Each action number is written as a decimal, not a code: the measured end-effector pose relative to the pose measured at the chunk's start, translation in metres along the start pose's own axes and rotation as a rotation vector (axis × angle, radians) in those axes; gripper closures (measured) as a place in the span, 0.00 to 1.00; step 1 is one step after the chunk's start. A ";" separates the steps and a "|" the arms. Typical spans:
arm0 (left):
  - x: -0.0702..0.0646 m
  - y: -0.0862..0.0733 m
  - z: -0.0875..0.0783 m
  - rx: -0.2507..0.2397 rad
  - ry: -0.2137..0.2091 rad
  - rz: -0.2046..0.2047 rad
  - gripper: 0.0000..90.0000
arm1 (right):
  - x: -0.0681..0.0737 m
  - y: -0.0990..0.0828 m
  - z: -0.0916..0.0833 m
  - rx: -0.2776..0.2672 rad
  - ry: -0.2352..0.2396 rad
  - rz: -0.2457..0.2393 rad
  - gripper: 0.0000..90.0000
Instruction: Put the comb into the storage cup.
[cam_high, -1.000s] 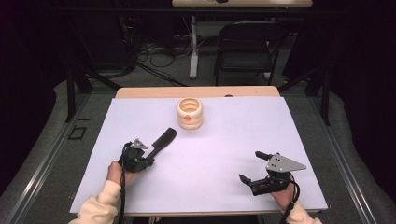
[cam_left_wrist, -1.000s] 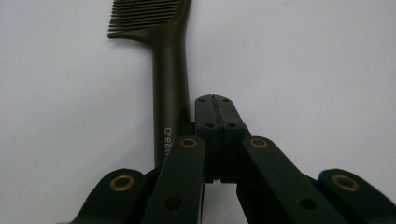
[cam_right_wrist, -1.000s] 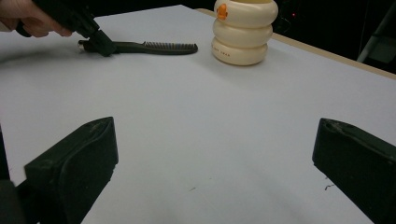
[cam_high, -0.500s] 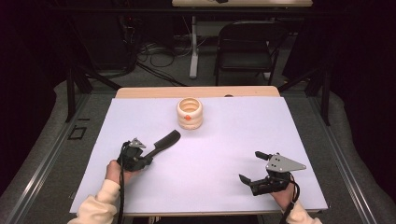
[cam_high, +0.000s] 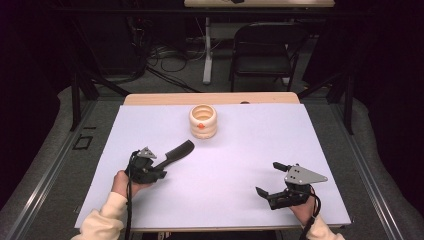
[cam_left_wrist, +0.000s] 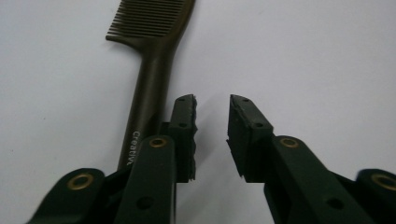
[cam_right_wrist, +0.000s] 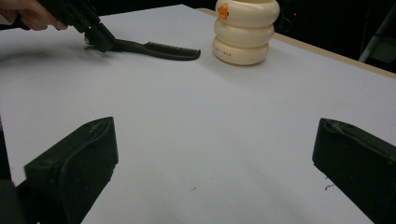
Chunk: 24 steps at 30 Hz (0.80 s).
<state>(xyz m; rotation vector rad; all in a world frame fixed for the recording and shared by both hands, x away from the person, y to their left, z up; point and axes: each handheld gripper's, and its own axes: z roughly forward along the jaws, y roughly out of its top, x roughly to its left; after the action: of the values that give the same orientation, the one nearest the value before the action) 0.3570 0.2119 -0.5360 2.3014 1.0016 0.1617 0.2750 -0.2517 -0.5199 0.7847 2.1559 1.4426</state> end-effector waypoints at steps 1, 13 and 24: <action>-0.001 0.001 -0.002 0.004 -0.010 0.012 0.79 | 0.000 0.000 0.000 0.000 0.000 0.000 0.00; -0.009 0.010 -0.008 0.040 0.004 0.067 0.26 | 0.000 0.000 0.000 0.004 0.004 0.002 0.00; -0.005 0.016 -0.010 0.067 0.078 0.110 0.09 | 0.001 0.000 0.001 0.007 0.005 0.007 0.00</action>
<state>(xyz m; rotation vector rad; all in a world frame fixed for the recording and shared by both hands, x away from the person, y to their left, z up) 0.3601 0.2054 -0.5180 2.4294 0.9321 0.2685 0.2753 -0.2506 -0.5205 0.7931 2.1655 1.4425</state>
